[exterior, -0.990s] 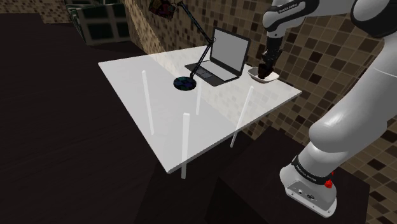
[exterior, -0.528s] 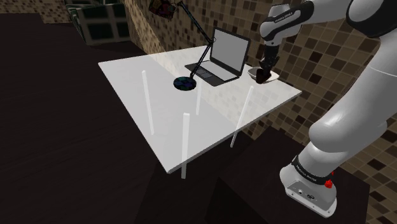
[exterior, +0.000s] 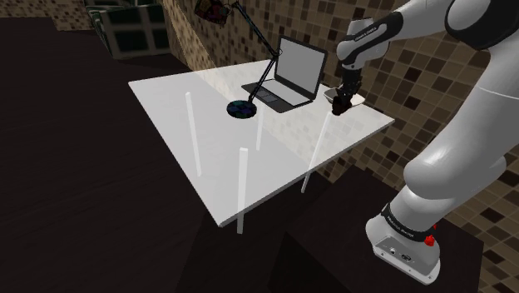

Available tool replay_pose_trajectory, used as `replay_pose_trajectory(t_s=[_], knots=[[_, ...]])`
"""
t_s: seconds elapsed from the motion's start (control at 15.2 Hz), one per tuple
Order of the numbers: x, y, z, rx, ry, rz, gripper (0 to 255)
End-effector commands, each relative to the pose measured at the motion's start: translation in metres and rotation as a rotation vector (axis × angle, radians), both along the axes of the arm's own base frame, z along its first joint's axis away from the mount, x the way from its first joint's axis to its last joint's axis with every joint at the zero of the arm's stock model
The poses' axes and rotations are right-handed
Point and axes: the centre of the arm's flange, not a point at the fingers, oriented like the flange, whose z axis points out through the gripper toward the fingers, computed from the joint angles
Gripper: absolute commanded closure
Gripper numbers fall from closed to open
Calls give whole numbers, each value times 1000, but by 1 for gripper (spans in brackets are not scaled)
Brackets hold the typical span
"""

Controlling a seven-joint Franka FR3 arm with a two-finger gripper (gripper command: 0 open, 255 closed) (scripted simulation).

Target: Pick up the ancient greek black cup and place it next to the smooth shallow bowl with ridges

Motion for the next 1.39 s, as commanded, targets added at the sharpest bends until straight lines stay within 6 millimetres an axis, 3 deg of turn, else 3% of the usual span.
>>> replay_pose_trajectory(t_s=[0.0, 0.46, 0.53, 0.86, 1.12, 1.32], knots=[[0, 0, -5, 0, -1, 0, 255], [1, 0, -5, 0, -1, 0, 255], [0, 0, -5, 0, -1, 0, 0], [0, 0, -5, 0, -1, 0, 0], [7, 6, 44, 0, -1, 0, 0], [7, 6, 44, 0, -1, 0, 0]])
